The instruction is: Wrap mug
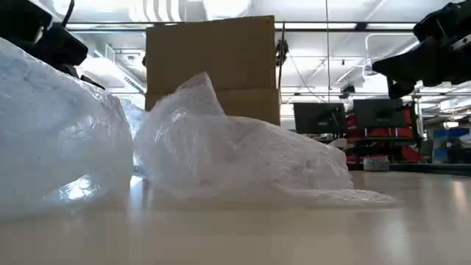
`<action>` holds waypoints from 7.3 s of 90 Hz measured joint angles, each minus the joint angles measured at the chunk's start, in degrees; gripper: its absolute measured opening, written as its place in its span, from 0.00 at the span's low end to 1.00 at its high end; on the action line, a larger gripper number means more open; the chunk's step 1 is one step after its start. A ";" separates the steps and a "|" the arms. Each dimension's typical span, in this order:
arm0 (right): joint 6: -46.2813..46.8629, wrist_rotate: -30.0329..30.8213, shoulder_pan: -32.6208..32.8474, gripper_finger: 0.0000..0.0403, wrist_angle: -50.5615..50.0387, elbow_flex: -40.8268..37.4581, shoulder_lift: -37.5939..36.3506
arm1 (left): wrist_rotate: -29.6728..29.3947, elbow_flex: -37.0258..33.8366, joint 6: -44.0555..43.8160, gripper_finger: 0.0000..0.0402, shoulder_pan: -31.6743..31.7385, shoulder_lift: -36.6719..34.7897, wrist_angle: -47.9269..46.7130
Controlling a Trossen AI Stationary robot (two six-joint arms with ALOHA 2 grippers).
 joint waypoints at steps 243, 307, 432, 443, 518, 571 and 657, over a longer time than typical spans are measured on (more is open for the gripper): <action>25.45 -0.07 -0.01 0.00 2.49 0.00 0.01 | -7.39 56.93 -17.34 0.05 0.22 18.61 -58.09; -2.17 -3.60 3.92 0.00 18.42 22.77 62.38 | 8.94 42.25 -28.06 0.01 -1.84 34.29 -29.44; 3.04 4.51 4.15 0.00 -41.39 42.57 65.59 | 12.03 40.49 -38.62 0.00 -3.14 47.55 -44.44; 0.76 4.48 4.25 0.00 -25.94 40.28 65.28 | 3.66 45.24 -34.19 0.00 -3.36 46.89 -41.29; -0.24 14.81 4.98 0.00 -25.70 35.57 78.71 | -2.63 43.36 -40.09 0.00 -12.45 59.53 -45.83; 1.74 14.56 5.12 0.00 -30.54 36.85 58.25 | -12.08 57.91 -7.65 0.21 -9.09 60.88 -5.28; 14.54 4.42 9.01 0.00 -47.79 40.24 37.36 | -5.20 124.75 10.46 0.25 -5.84 117.15 -15.37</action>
